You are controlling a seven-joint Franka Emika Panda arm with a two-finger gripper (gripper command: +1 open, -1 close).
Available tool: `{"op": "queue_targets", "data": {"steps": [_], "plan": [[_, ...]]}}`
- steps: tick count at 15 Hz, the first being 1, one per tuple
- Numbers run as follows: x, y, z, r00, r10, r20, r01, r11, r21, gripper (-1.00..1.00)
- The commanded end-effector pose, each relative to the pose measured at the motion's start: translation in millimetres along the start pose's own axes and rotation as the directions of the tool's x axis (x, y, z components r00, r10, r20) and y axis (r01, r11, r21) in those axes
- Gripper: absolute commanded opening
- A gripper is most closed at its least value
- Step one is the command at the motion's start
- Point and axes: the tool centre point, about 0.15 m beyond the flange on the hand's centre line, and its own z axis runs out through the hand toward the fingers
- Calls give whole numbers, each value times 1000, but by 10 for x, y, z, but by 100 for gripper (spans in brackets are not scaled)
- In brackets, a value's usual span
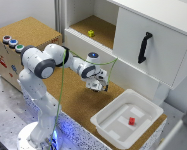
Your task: Grasp the purple block, then rotate it right
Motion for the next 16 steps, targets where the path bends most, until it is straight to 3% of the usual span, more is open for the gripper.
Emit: {"op": "queue_targets", "data": {"steps": [1,5,9,11,16], "plan": [[28,70,-232,996,91,0,-91,992,-91,-100],[-118,112,-513,945,327,20,-324,941,-98,-100],[-178,22,-542,807,590,26,-583,802,-128,-100],[-129,-111,-577,697,716,19,-703,689,-178,-100],[-88,-323,-503,375,926,43,-907,376,-187,-100]]}}
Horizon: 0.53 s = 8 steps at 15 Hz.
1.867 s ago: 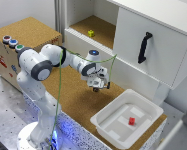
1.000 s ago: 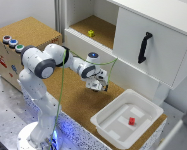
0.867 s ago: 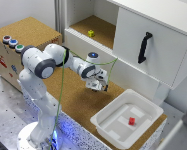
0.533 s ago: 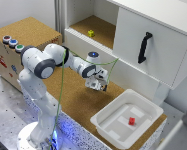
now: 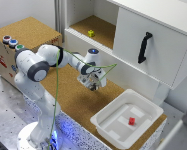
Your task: Grasp the purple block, then rotate it right
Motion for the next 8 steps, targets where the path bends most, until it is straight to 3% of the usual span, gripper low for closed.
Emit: {"op": "queue_targets", "data": {"steps": [1,5,6,8], "plan": [[-90,-203,11,937,347,42,-342,935,-94,-100],[-106,-137,153,802,580,141,-585,811,-7,-100],[-167,-128,233,742,644,188,-658,752,20,-100],[-230,-76,378,633,724,273,-757,654,20,-100]]}}
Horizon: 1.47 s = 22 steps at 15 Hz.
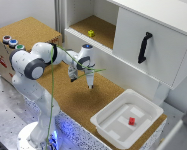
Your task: Grasp the purple block, then rotate it right
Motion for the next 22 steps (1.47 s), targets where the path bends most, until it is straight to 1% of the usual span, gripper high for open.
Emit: {"op": "queue_targets", "data": {"steps": [1,2,4,6,7,8,9,10,11,15,17,18,19,20,21,22], "plan": [[87,99,343,936,281,211,-296,954,45,-100],[65,89,367,932,296,209,-310,950,36,-100],[56,78,356,927,333,173,-341,940,18,-100],[65,89,363,912,384,143,-391,920,19,-100],[53,92,350,906,406,116,-413,910,42,-100],[25,73,363,904,412,113,-418,907,44,-100],[-3,65,362,897,429,104,-434,900,34,-100],[-19,46,364,901,420,108,-425,905,25,-100],[-34,36,351,905,416,91,-418,908,6,100],[-96,154,164,921,382,70,-383,924,-13,100],[-124,269,55,924,378,57,-379,926,0,100],[-155,286,-3,942,331,53,-332,943,6,100],[-184,285,-61,965,257,53,-258,966,3,100],[-218,280,-135,990,138,36,-138,990,5,100],[-246,265,-200,1000,9,4,-9,1000,-15,100],[-272,246,-255,992,-126,3,126,991,-34,100]]}}
